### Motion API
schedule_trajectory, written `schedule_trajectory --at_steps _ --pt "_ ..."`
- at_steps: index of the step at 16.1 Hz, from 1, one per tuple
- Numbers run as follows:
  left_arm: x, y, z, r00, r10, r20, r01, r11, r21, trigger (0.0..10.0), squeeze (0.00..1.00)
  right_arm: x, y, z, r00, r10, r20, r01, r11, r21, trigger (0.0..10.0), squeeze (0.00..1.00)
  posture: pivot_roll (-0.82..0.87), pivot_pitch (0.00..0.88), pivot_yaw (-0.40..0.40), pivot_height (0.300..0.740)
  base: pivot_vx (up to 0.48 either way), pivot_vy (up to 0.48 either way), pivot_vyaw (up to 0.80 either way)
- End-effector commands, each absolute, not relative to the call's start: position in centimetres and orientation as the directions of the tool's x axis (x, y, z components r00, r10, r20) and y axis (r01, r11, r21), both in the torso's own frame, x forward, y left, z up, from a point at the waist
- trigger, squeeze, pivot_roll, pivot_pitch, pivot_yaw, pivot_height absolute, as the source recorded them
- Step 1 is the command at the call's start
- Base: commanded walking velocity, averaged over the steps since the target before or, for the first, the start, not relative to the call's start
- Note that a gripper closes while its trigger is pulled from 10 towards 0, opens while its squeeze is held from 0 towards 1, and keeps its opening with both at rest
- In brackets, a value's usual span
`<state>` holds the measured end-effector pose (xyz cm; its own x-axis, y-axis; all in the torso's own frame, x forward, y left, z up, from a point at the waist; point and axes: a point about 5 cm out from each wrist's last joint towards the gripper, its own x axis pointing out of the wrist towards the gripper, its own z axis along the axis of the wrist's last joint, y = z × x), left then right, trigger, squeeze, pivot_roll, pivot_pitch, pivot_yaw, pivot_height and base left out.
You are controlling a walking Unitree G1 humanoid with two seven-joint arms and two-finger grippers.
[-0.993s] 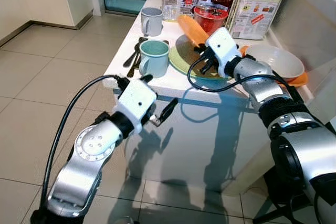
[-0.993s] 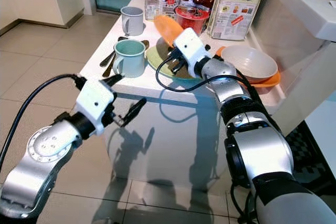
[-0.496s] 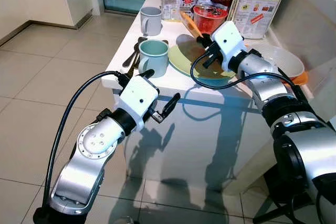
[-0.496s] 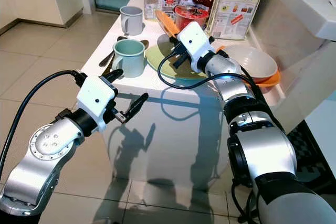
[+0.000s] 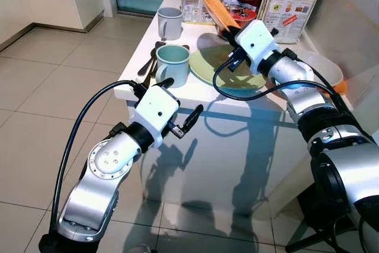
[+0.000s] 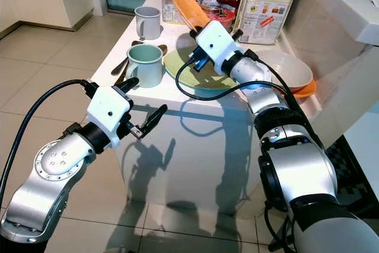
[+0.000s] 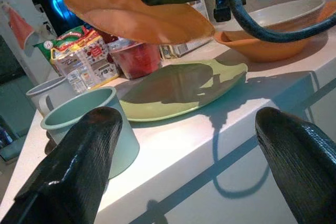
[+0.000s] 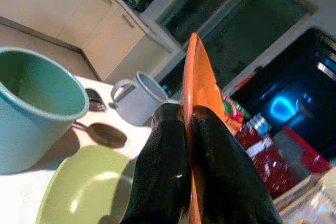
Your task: Setting the table
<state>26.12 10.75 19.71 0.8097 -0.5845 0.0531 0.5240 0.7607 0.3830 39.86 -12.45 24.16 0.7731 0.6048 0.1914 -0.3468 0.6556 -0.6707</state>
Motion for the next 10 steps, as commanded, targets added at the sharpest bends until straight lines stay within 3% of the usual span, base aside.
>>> schedule_trajectory --at_steps 1,10 --pt "26.3 10.5 19.9 0.808 -0.585 0.065 0.518 0.759 0.393 10.0 0.00 39.6 -12.7 26.2 0.737 0.616 0.277 -0.269 0.644 -0.716 0.0 0.00 0.02 0.000 -0.056 0.740 0.000 0.000 0.00" --pt "27.7 10.8 20.7 0.841 -0.527 0.124 0.451 0.809 0.376 10.0 0.00 38.2 -13.8 25.4 0.698 0.644 0.313 -0.078 0.503 -0.861 0.0 0.00 0.01 0.000 -0.033 0.740 0.000 0.000 0.00"
